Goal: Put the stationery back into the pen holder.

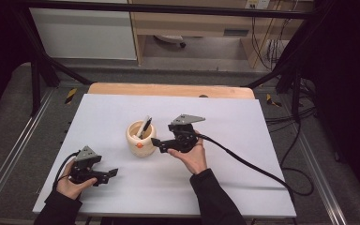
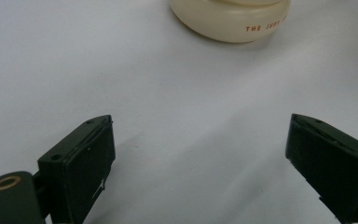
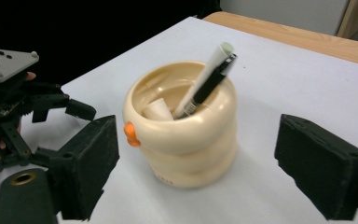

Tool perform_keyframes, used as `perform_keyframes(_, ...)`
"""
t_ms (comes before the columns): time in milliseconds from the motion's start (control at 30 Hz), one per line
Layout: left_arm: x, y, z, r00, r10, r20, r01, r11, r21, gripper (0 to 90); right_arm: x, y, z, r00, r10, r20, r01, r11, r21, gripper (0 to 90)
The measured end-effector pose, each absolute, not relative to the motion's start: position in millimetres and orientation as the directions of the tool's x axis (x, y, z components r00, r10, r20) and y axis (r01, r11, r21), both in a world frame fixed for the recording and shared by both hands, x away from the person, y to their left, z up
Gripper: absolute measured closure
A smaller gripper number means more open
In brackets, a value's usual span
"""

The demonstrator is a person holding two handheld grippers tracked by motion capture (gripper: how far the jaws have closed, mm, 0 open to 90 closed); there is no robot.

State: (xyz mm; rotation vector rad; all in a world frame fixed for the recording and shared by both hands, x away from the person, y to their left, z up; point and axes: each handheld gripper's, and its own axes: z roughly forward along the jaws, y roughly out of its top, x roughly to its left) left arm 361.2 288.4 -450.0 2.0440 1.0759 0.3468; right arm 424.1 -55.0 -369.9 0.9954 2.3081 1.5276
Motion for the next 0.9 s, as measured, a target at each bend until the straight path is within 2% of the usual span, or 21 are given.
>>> perform_keyframes(300,361,289,-450,0.603,0.789,-0.119,0.578,-0.328,0.747,7.9,417,-95,-373,-0.734,0.66,0.158,0.455,0.307,0.836,3.7)
perform_keyframes(900,361,288,-452,0.609,0.785,-0.113,0.572,-0.336,0.748,7.5,398,-181,-416,-0.668,0.727,0.156,0.545,0.335,0.769,0.9)
